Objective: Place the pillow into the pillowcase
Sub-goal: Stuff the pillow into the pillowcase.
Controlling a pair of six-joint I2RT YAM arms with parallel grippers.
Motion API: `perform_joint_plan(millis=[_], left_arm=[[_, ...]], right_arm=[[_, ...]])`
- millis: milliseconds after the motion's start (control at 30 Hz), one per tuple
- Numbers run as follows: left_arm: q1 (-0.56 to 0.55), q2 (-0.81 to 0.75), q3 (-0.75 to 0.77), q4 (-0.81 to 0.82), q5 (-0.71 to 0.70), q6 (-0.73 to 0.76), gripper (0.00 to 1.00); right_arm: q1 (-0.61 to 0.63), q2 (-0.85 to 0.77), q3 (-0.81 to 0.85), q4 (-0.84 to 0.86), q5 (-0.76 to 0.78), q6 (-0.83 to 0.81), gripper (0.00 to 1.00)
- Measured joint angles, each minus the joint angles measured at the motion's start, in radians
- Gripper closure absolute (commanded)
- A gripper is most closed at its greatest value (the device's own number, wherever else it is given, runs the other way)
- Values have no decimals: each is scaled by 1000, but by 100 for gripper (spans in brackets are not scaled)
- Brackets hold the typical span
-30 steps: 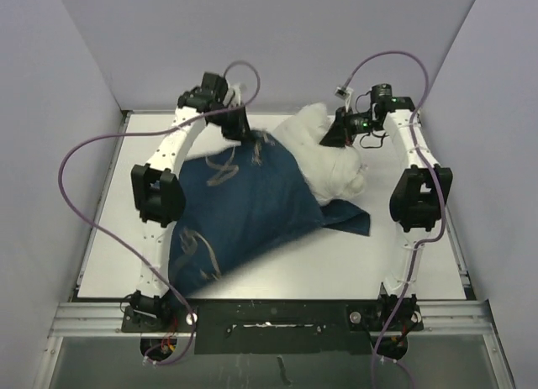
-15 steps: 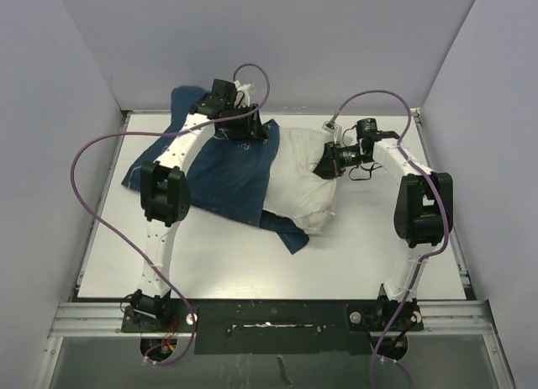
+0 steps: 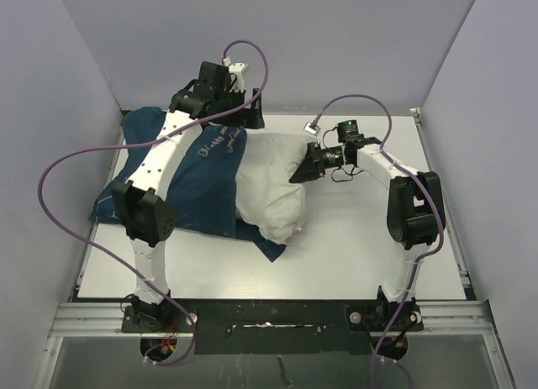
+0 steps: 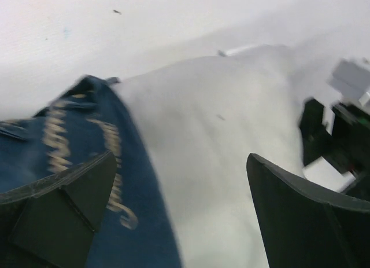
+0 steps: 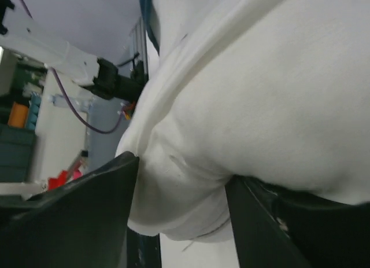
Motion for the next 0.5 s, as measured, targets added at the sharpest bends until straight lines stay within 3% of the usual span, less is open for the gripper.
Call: perform_joint_plan(millis=[100,233,333,433,500], left_arm=[[-62,-109,-45,-12,-43,-13,7],[-198,-208,-87,-14,-93,-40,8],[-277,-214,-81,-17,-151,-52,4],[-350,-137,31,-82,-288,-23,2],[-412,-3,243,-156,-439,10,2]], right_arm=[[-50,0,50,-114,-66,-92,13],[-185,0,245,-382,-74,-354,9],[-320,-5,328,-465,-73,-473,8],[-452,-11,288,-465,-51,-495,7],[-513,-11,212,-443,-30,-488,7]])
